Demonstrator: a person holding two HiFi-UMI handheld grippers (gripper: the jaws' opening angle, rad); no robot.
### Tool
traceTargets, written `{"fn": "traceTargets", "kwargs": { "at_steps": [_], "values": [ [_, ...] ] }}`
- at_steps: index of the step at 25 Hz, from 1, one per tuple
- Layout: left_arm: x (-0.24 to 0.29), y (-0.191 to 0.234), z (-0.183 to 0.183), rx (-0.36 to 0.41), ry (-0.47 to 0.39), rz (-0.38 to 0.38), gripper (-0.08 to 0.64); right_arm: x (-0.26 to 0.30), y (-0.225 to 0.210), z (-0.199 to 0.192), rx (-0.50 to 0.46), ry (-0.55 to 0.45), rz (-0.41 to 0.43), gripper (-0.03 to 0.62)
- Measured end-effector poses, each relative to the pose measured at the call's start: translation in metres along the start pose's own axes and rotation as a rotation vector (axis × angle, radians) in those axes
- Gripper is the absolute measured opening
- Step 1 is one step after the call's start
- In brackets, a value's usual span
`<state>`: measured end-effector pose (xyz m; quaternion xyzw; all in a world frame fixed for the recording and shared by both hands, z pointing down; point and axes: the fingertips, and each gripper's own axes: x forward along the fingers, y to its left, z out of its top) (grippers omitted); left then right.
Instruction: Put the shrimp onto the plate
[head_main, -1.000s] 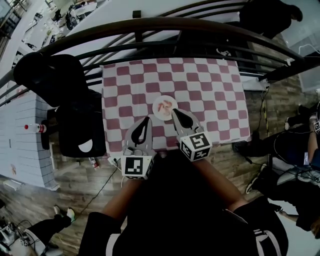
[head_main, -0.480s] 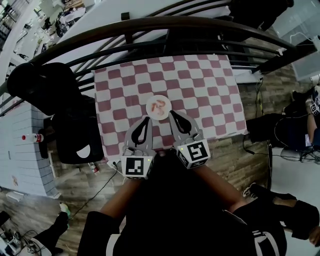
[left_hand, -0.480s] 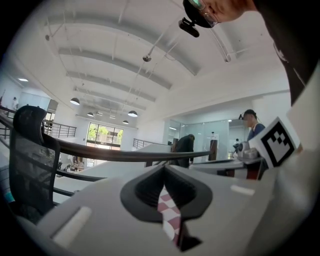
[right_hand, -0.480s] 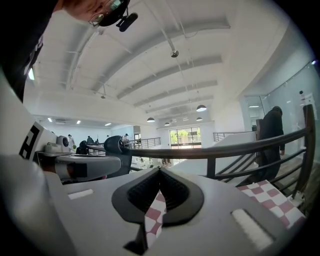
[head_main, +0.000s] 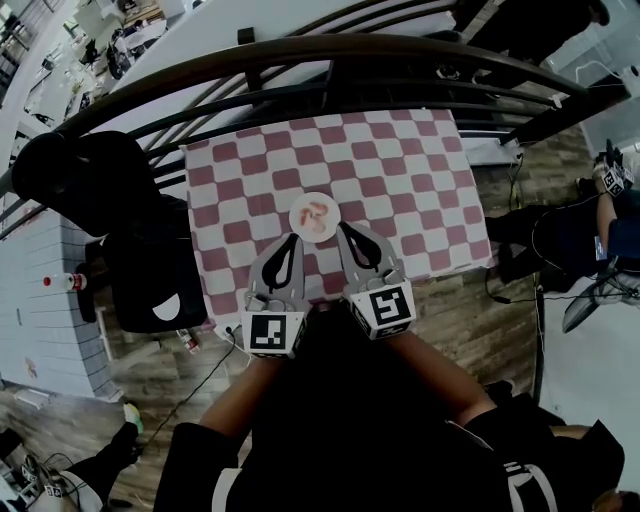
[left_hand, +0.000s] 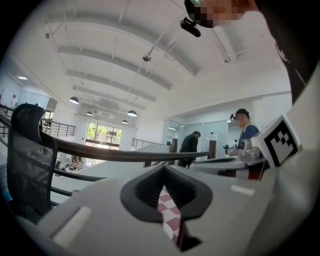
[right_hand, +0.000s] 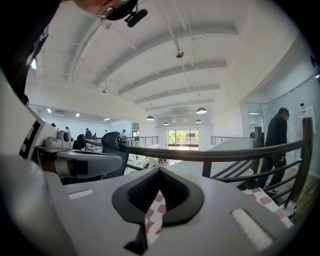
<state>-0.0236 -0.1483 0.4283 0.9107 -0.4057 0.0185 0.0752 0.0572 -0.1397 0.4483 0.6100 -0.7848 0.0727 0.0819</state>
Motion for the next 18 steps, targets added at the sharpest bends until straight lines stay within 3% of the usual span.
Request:
{"fn": "traceTargets", "kwargs": {
  "at_steps": [18],
  "values": [
    [0.011, -0.029, -0.001, 0.022, 0.020, -0.085, 0.009, -0.009, -0.004, 0.011, -0.040, 0.013, -0.030, -0.003]
  ]
}}
